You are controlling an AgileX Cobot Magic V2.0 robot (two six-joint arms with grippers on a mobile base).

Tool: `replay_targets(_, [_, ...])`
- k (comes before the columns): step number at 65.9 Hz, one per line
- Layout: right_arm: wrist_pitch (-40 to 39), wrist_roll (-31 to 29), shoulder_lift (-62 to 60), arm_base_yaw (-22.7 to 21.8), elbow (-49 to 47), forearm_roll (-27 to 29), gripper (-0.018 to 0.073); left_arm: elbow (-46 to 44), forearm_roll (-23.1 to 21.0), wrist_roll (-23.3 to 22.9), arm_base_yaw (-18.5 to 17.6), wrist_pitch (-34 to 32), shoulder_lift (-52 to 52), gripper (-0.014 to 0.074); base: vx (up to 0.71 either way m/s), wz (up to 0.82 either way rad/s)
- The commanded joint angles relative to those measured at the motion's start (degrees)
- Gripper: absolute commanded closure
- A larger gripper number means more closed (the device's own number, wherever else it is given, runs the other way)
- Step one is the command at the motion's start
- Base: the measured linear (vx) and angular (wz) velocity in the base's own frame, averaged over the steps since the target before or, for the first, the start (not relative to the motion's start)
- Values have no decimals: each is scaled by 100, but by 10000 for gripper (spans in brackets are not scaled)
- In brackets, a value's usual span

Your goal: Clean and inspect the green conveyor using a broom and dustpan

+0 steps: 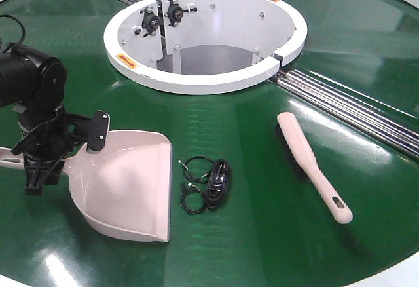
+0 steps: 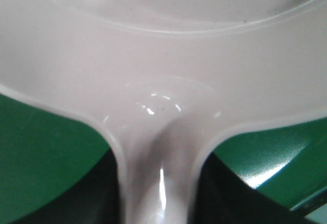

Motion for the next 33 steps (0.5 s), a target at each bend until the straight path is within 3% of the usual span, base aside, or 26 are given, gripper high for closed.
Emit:
replay_targets(1, [-404, -30, -62, -34, 20, -24, 568, -168, 56, -91, -23, 112, -336, 604, 0, 0])
replay_targets(24, [-412, -30, -62, -34, 20, -24, 568, -168, 56, -91, -23, 112, -336, 603, 0, 0])
replay_targets(33, [-764, -124, -62, -34, 6, -53, 568, -168, 51, -91, -23, 112, -336, 603, 0, 0])
